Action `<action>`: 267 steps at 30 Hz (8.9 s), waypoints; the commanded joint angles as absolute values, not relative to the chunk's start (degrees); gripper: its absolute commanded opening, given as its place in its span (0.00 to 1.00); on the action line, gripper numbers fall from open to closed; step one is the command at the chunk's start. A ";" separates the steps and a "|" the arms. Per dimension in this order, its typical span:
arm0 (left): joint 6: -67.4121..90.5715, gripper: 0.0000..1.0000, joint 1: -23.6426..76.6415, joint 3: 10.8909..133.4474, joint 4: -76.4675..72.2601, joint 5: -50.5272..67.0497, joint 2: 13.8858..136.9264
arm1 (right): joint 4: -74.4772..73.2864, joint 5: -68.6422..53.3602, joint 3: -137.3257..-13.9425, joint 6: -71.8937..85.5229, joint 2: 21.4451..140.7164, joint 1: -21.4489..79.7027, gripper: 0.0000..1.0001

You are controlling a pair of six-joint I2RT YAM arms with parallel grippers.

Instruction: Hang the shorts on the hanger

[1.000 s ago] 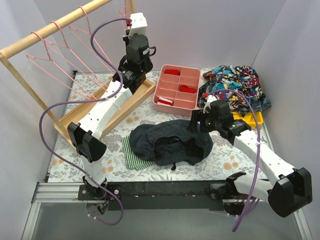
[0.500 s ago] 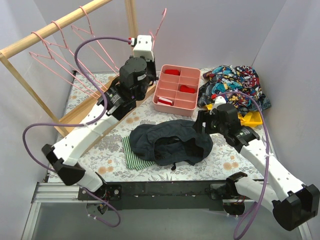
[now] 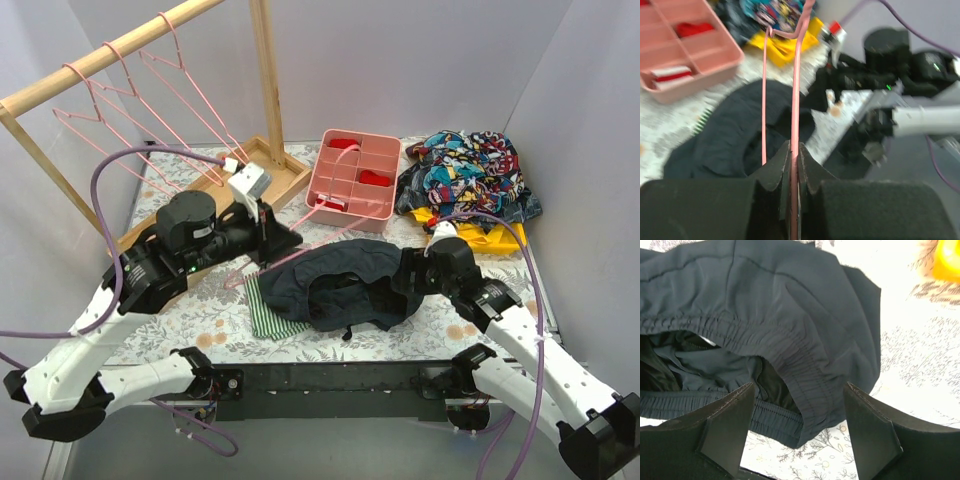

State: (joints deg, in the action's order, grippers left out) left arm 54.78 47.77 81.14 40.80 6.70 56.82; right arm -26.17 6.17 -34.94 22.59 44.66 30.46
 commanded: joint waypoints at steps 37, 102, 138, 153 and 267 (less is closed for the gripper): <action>57.30 0.00 53.96 61.27 33.68 20.75 62.32 | -32.08 28.65 -37.08 33.06 47.53 44.12 0.07; 54.23 0.00 65.57 16.44 -51.77 -17.40 53.61 | -25.67 3.88 -66.11 26.89 62.67 41.14 0.35; 48.69 0.00 65.83 20.21 -51.76 -15.47 62.13 | -28.92 -8.35 -69.61 37.35 74.35 17.58 0.62; 34.46 0.00 72.59 27.50 -60.99 -24.25 78.04 | -24.96 -13.36 -57.58 42.98 71.72 17.58 0.46; 70.41 0.02 47.81 62.85 23.82 3.42 74.70 | -42.37 -7.29 -76.47 62.14 90.52 23.38 0.01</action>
State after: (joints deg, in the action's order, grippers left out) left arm 74.04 47.75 64.36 28.14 -1.02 77.03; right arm -45.56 -1.48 -78.17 62.15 89.34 23.24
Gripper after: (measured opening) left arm 0.020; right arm 0.075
